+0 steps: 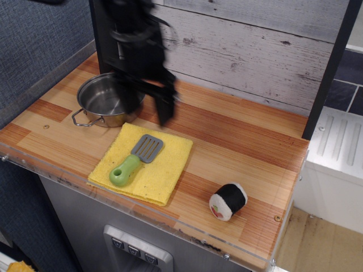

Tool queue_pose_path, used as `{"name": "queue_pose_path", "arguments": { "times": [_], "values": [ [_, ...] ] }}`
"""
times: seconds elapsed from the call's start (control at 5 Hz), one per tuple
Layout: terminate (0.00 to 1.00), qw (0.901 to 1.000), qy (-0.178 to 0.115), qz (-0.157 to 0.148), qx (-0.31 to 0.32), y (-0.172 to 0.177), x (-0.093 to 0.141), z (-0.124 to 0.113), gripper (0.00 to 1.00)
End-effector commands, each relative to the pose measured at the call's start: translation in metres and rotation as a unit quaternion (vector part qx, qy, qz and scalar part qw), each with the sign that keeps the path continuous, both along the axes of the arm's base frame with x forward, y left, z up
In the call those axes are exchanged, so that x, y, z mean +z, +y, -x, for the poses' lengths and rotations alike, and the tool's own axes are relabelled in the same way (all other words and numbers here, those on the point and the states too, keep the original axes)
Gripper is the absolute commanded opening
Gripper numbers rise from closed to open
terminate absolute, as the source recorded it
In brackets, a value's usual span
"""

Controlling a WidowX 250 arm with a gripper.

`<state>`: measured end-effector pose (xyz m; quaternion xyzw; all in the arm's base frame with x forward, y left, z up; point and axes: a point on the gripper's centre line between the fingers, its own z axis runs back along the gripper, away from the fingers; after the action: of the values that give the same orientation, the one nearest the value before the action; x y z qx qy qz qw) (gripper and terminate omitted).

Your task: Put the sushi roll into the pot.

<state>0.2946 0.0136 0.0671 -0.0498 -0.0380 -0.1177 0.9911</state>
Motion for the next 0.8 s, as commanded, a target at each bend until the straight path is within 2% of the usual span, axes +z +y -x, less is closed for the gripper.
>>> {"name": "queue_pose_path", "arguments": {
  "times": [0.0,0.2,0.4,0.6],
  "values": [
    [0.00,0.9938,-0.037,-0.021,-0.103,-0.062,0.019,0.051,1.00],
    [0.00,0.9899,-0.023,-0.029,-0.137,-0.083,0.007,0.070,1.00],
    [0.00,0.9895,-0.014,-0.037,-0.139,-0.090,-0.010,0.071,1.00],
    [0.00,0.9900,-0.015,-0.041,-0.134,-0.095,-0.024,0.061,1.00]
  ]
}}
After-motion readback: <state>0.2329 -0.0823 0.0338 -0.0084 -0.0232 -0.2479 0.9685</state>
